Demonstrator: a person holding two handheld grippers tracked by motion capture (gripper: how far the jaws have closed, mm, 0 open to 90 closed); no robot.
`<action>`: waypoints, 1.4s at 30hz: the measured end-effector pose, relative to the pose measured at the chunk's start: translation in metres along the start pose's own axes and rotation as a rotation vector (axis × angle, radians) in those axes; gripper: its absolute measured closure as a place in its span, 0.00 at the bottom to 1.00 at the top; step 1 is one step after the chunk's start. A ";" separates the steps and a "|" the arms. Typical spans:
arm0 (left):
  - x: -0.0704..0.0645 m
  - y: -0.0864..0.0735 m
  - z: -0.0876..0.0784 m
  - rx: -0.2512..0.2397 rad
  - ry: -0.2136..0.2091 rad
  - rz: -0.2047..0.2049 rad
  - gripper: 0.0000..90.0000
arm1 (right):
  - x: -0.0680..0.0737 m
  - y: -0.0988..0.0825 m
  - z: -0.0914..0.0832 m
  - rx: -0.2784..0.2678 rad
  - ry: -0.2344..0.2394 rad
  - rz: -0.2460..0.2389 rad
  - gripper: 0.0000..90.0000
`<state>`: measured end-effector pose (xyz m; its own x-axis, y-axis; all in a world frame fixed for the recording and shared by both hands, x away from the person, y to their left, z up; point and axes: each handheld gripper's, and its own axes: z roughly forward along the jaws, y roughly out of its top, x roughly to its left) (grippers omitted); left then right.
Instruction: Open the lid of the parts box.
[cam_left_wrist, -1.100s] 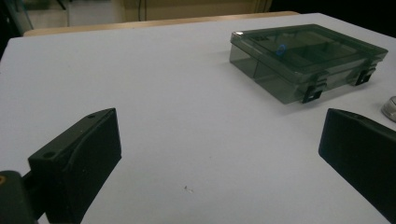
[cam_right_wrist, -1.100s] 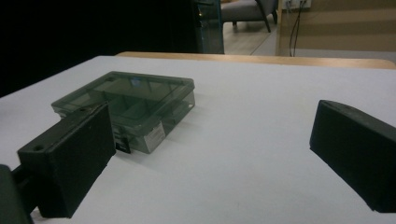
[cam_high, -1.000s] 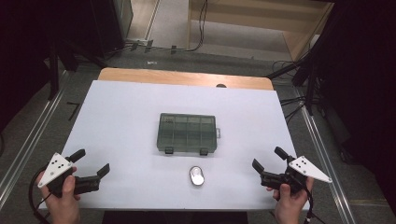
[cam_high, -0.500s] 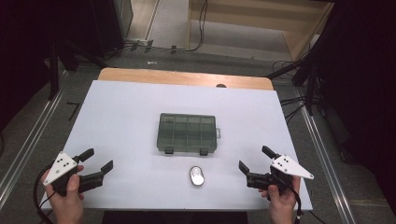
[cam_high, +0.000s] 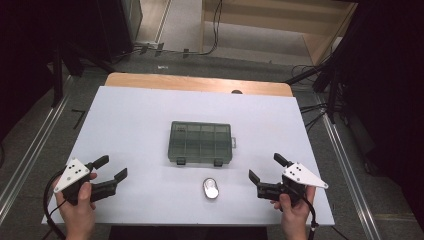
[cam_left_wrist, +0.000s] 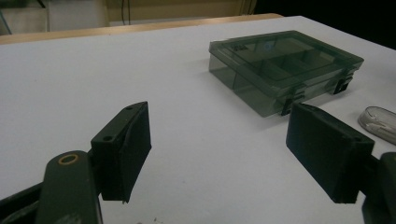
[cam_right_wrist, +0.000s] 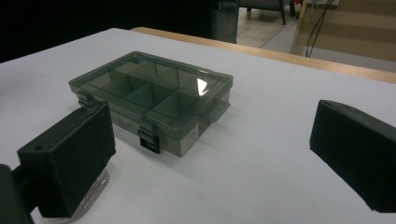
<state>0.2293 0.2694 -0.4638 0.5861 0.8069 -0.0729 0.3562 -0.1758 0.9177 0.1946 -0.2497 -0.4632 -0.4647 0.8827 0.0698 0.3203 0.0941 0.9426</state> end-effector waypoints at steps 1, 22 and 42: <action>-0.001 0.001 0.001 -0.001 -0.002 -0.001 0.26 | 0.000 0.000 0.001 -0.001 0.005 0.006 0.00; -0.023 0.026 0.039 -0.016 -0.140 -0.055 0.49 | 0.002 0.017 0.014 -0.054 0.015 0.031 0.37; -0.035 0.044 0.075 0.037 -0.178 -0.030 0.95 | 0.001 0.033 0.043 0.009 0.073 0.031 0.75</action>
<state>0.2796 0.1911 -0.4501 0.6933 0.7000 -0.1715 0.4006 -0.1764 0.8991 0.2403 -0.2260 -0.4456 -0.5133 0.8493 0.1232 0.3431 0.0716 0.9366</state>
